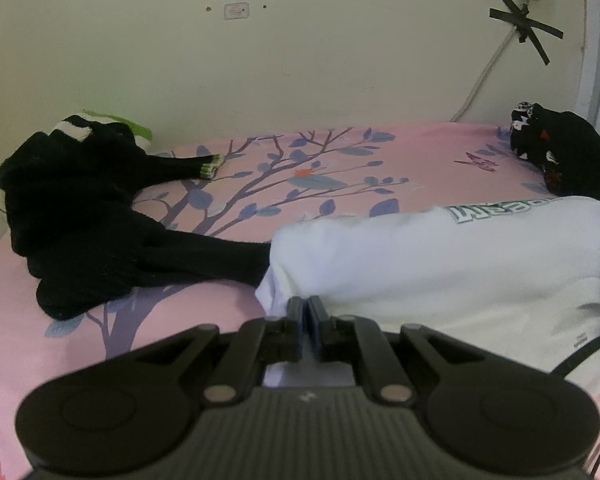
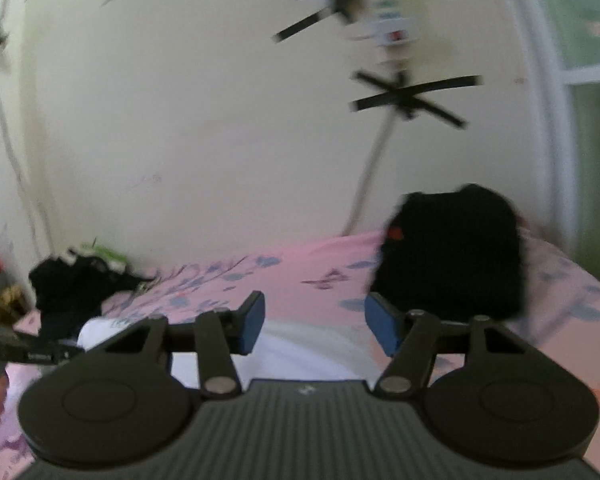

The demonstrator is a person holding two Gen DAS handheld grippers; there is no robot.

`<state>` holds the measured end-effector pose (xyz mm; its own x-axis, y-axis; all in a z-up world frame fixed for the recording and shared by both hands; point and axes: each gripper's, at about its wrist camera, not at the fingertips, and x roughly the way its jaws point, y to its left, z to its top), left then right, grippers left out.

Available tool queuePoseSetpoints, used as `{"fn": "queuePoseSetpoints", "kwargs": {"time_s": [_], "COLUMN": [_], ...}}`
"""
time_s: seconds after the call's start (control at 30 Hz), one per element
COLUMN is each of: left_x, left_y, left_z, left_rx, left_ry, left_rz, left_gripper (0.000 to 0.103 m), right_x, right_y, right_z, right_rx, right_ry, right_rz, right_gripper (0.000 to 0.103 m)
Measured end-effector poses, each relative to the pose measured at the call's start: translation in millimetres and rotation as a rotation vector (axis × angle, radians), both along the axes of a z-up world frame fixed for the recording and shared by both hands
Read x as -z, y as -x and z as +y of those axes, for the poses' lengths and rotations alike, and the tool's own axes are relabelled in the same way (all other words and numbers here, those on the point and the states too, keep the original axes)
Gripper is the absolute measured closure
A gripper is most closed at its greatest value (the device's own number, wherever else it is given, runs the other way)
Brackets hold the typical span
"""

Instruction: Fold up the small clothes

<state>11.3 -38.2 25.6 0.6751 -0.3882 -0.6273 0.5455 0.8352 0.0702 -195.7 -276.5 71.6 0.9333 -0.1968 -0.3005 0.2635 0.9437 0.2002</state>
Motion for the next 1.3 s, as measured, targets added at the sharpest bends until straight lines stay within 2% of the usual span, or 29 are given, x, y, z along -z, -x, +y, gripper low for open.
{"fn": "queuePoseSetpoints", "kwargs": {"time_s": [0.17,0.23,0.27,0.33,0.53,0.73,0.83,0.97,1.1,1.2,1.3], "left_x": [2,2,2,3,5,6,8,10,11,13,11], "left_y": [-1,-3,-4,-6,-16,-22,-21,-21,-21,-18,-13], "left_z": [-5,-8,-10,-12,-23,-32,-32,-32,-31,-32,-28], "left_rx": [-0.027,-0.037,-0.041,-0.047,-0.066,-0.088,-0.086,-0.080,-0.081,-0.080,-0.079], "left_ry": [-0.008,-0.013,-0.014,-0.019,-0.047,-0.070,-0.073,-0.082,-0.079,-0.091,-0.076], "left_rz": [-0.008,-0.011,-0.013,-0.016,-0.045,-0.085,-0.101,-0.125,-0.139,-0.155,-0.155], "left_gripper": [0.097,0.097,0.097,0.097,0.097,0.098,0.098,0.098,0.099,0.099,0.098], "right_x": [25,35,39,47,48,48,47,48,48,50,52], "right_y": [-53,-70,-75,-84,-85,-77,-58,-24,-20,-33,-38], "right_z": [-3,-2,-2,-3,-4,-9,-14,-28,-24,-18,-21], "right_rx": [-0.057,-0.054,-0.039,-0.021,-0.003,0.005,0.014,0.065,0.079,0.104,0.114], "right_ry": [-0.052,-0.015,0.013,0.057,0.049,-0.012,-0.080,-0.207,-0.198,-0.175,-0.195], "right_rz": [0.110,0.174,0.203,0.233,0.234,0.197,0.123,0.004,0.027,0.125,0.159], "right_gripper": [0.043,0.045,0.053,0.053,0.052,0.052,0.047,0.045,0.044,0.044,0.039]}}
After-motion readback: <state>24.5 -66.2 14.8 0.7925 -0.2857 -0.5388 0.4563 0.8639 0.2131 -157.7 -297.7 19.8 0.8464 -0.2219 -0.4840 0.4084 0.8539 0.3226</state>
